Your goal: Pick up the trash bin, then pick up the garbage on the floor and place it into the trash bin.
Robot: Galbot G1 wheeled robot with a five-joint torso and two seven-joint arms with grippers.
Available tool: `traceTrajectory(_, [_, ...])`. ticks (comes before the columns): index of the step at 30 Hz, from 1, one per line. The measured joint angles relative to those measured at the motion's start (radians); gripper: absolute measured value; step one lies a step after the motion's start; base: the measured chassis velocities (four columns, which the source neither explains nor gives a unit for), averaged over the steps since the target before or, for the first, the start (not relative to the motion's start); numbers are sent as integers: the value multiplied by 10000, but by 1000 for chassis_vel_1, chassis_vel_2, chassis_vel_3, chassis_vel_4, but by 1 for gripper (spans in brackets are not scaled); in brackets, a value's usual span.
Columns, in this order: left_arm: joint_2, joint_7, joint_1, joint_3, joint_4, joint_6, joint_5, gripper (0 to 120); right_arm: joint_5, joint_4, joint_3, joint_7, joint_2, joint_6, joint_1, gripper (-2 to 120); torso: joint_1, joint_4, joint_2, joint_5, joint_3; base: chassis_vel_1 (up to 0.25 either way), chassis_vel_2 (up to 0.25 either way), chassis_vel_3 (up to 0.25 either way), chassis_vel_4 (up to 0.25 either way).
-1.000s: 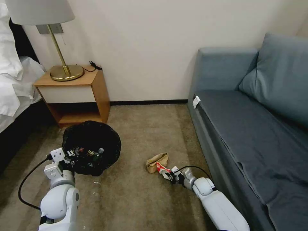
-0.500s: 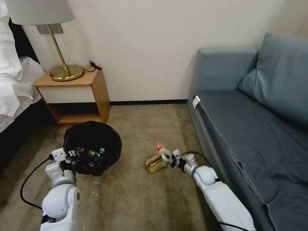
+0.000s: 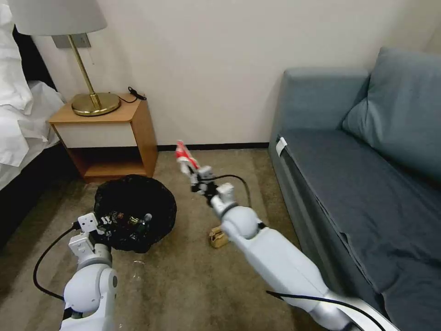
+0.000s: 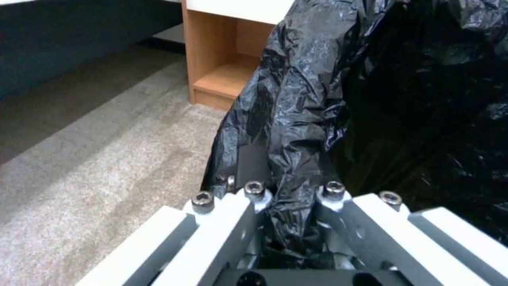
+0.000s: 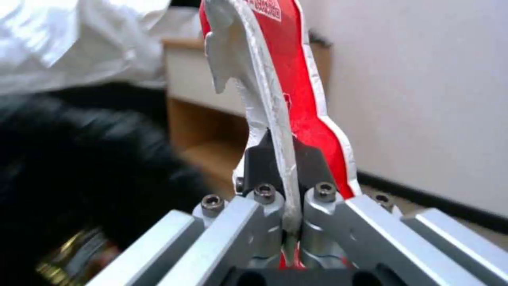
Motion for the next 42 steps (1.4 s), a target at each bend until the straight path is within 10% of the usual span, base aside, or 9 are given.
traceTrajectory(26, [-367, -134, -226, 236, 237, -88, 345, 4, -1289, -1261, -1067, -110, 1505, 61, -504, 0, 0, -2, 0, 3, -1, 0, 0, 0, 0])
traceTrajectory(42, [-364, -126, -342, 208, 401, -145, 363, 4, -1695, -927, -1005, -355, 1356, -78, -625, 54, 0, -2, 0, 3, -1, 0, 0, 0, 0])
